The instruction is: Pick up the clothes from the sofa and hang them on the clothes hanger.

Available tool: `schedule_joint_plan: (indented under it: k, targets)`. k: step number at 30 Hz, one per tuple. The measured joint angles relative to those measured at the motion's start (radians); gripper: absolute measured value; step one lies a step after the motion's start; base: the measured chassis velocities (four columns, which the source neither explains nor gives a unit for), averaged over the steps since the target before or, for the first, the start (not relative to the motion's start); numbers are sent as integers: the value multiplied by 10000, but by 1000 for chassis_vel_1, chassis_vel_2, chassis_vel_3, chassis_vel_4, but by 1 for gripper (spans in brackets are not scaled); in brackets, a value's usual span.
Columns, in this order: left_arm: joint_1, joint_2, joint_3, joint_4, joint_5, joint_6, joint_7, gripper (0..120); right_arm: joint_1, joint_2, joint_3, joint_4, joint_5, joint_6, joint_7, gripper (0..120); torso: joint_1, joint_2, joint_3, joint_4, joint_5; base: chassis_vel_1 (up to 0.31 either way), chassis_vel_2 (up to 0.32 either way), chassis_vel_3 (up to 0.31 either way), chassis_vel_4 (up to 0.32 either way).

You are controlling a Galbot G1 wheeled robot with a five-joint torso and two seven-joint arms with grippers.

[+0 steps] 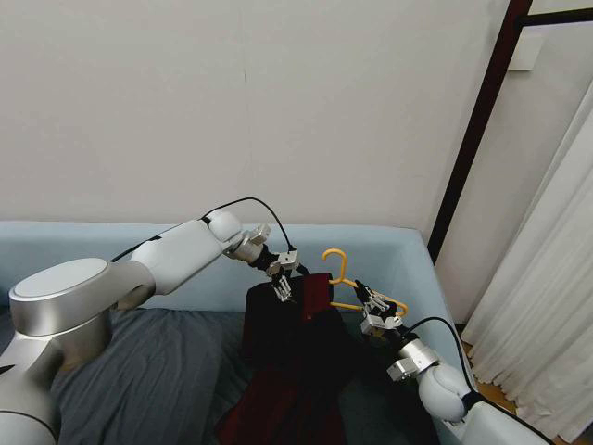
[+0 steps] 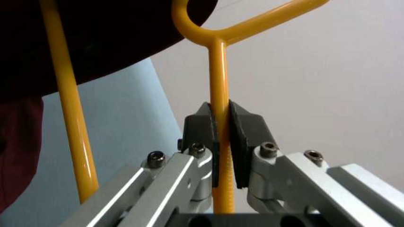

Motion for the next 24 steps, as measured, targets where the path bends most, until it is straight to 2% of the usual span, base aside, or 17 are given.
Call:
schedule_joint_plan:
  k: [3,6,7,11,13,17,18,22,24]
  targets:
    - [10,-35,-25,58,13,16,-1,72,-13,-1,3,-12,-51,53,19,5,0,0,0,0,0,0,0,0,0]
    - [15,-58,-27,50,16,54,14,57,-7,28,5,-90,-273,159,63,5,0,0,0,0,0,0,0,0,0]
    - [15,-58,-27,50,16,54,14,57,-7,28,5,-90,-273,159,63,5,0,0,0,0,0,0,0,0,0]
    - [27,-88,11,-41,23,81,22,39,117,183,47,-337,-677,392,198,5,0,0,0,1,0,0,0,0,0]
    - [27,-85,16,-55,25,86,16,35,119,185,47,-339,-690,404,208,5,0,0,0,1,0,0,0,0,0]
    - [56,-23,24,-131,77,89,-37,15,106,166,46,-275,-703,413,234,5,0,0,0,0,0,0,0,0,0]
    - [56,-23,24,-131,77,89,-37,15,106,166,46,-275,-703,413,234,5,0,0,0,0,0,0,0,0,0]
    - [129,66,7,-262,136,90,-153,0,79,147,23,-215,-676,412,247,5,-1,0,0,0,0,0,0,0,0]
    - [147,91,0,-301,144,92,-188,0,78,147,18,-187,-659,407,254,5,-1,0,0,0,-1,0,0,0,0]
